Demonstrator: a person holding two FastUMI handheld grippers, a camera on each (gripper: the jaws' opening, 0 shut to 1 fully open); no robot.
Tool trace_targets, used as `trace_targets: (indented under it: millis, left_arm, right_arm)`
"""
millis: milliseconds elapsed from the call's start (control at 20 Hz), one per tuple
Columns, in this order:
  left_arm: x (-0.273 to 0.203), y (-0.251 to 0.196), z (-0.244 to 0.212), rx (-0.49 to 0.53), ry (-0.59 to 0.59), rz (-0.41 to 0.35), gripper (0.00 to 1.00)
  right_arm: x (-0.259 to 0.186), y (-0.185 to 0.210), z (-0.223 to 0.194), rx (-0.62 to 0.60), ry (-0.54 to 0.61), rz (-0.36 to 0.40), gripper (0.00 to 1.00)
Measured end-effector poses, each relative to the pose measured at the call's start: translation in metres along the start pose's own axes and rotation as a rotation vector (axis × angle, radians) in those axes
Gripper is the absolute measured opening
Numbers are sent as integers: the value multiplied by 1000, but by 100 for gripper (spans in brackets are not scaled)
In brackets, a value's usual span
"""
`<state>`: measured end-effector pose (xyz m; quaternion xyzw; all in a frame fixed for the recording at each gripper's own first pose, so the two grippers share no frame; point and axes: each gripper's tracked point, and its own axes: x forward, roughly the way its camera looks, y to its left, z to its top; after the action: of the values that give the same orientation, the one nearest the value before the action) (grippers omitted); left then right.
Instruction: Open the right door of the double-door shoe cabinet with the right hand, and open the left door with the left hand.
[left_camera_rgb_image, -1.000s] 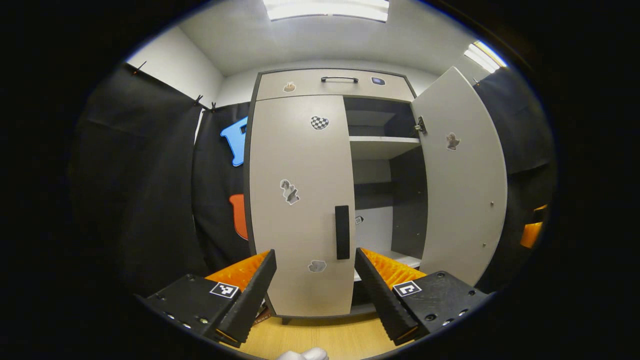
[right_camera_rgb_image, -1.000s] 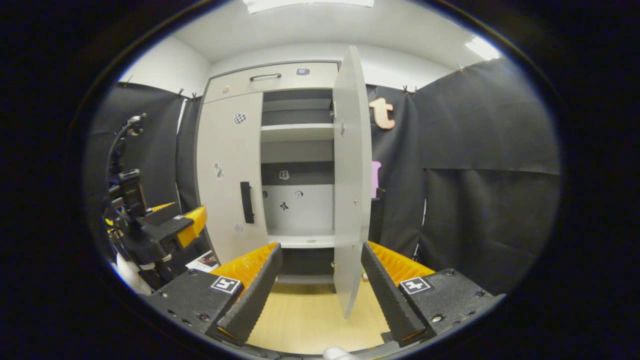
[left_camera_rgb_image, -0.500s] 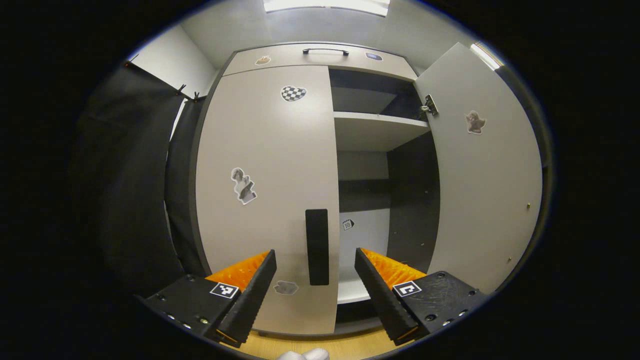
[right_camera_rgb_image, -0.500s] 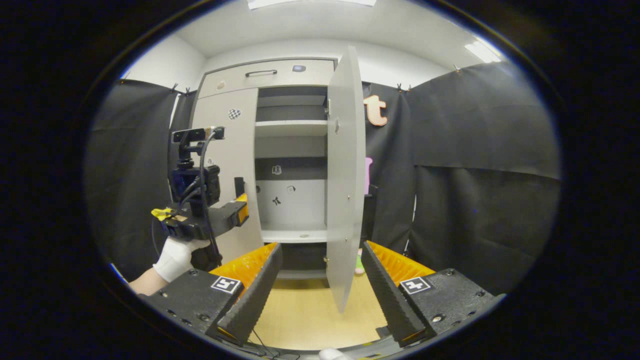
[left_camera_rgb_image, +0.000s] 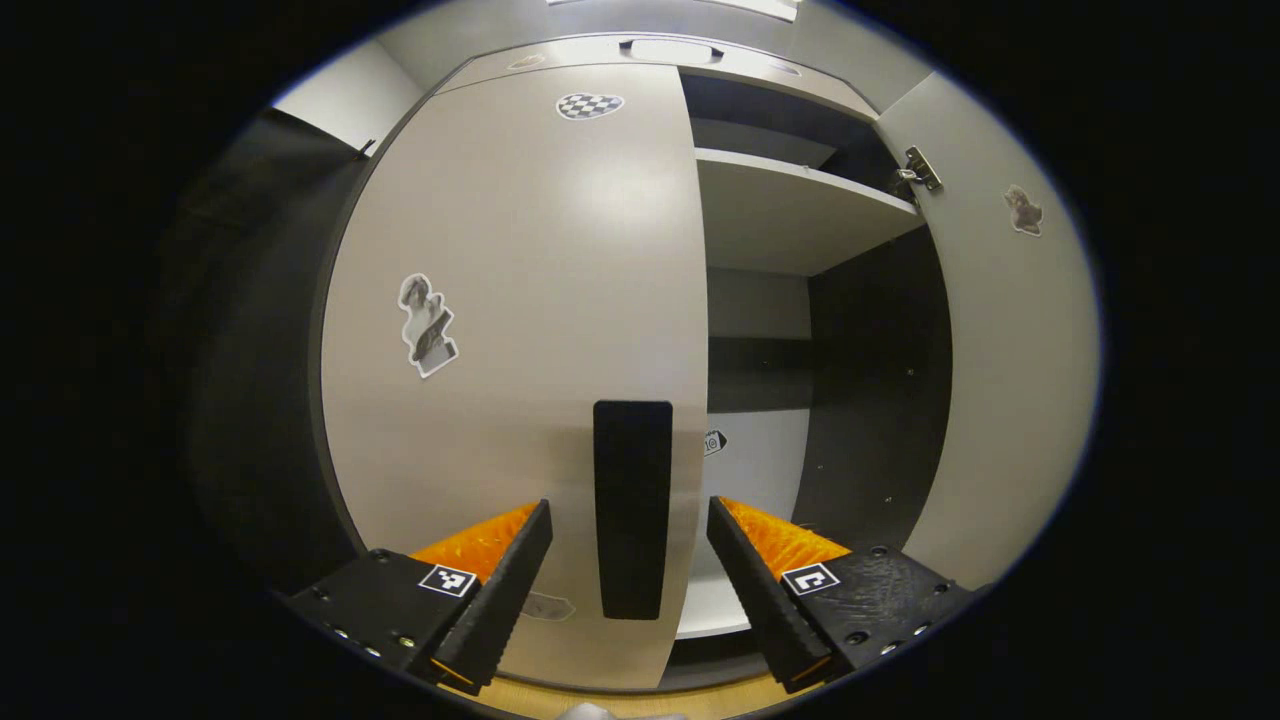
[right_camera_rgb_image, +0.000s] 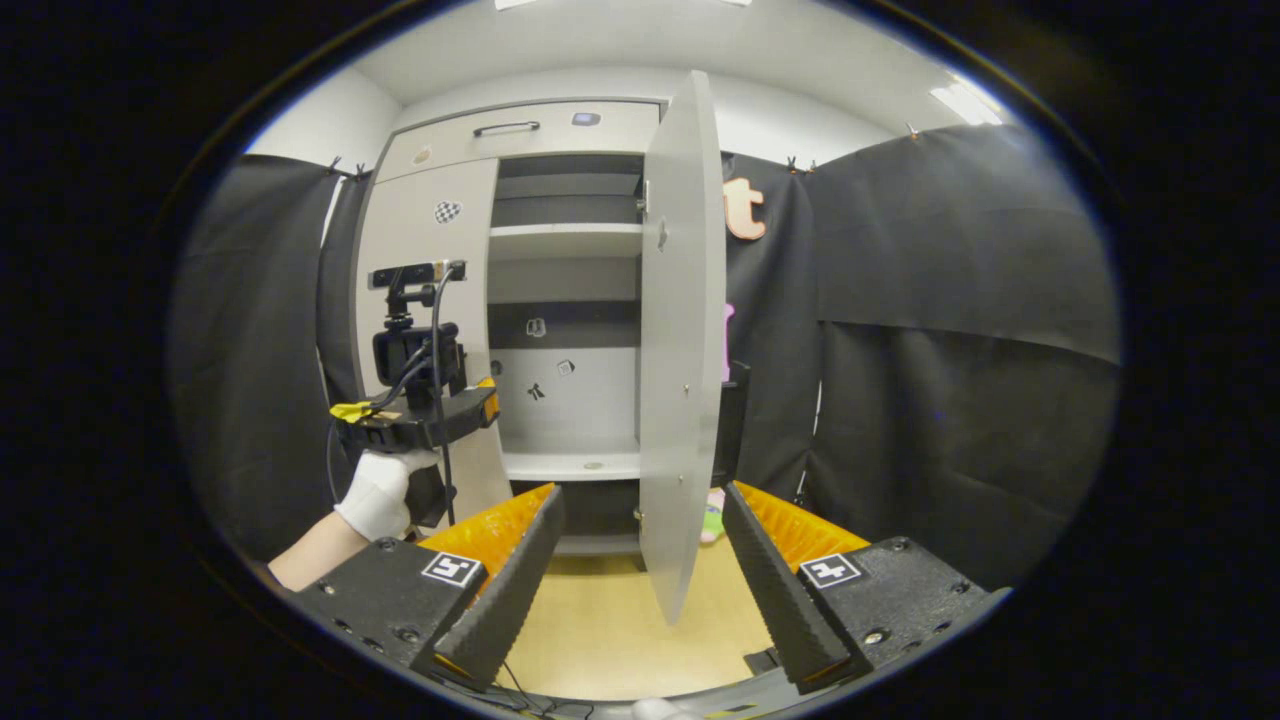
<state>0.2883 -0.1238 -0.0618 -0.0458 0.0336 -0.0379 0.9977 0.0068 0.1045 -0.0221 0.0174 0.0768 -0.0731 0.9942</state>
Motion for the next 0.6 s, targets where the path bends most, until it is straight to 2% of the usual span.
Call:
trace_targets:
  millis: [50, 100, 150, 200, 350, 500, 550, 600]
  left_arm:
    - [-2, 1, -4, 6, 19, 8, 68]
    - [0, 1, 1, 18, -10, 13, 67]
    - [1, 2, -1, 26, -1, 12, 60]
    - [-3, 1, -3, 28, -3, 14, 60]
    - [-2, 0, -1, 39, 2, 14, 34]
    - [1, 3, -4, 25, 15, 0, 29]
    - [-3, 2, -4, 26, 7, -3, 22]
    - [-6, 2, -3, 28, 2, -10, 21]
  right_arm:
    - [0, 1, 1, 1, -4, 4, 100]
    - [2, 0, 2, 1, -10, 5, 100]
    - [3, -1, 2, 0, -10, 6, 100]
    - [3, 0, 1, -1, -8, 8, 100]
    - [3, -1, -1, 3, 0, 16, 100]
    - [3, -1, -3, 5, 5, 31, 100]
    - [2, -1, -2, 5, 1, 34, 100]
    - [1, -1, 0, 1, -6, 39, 100]
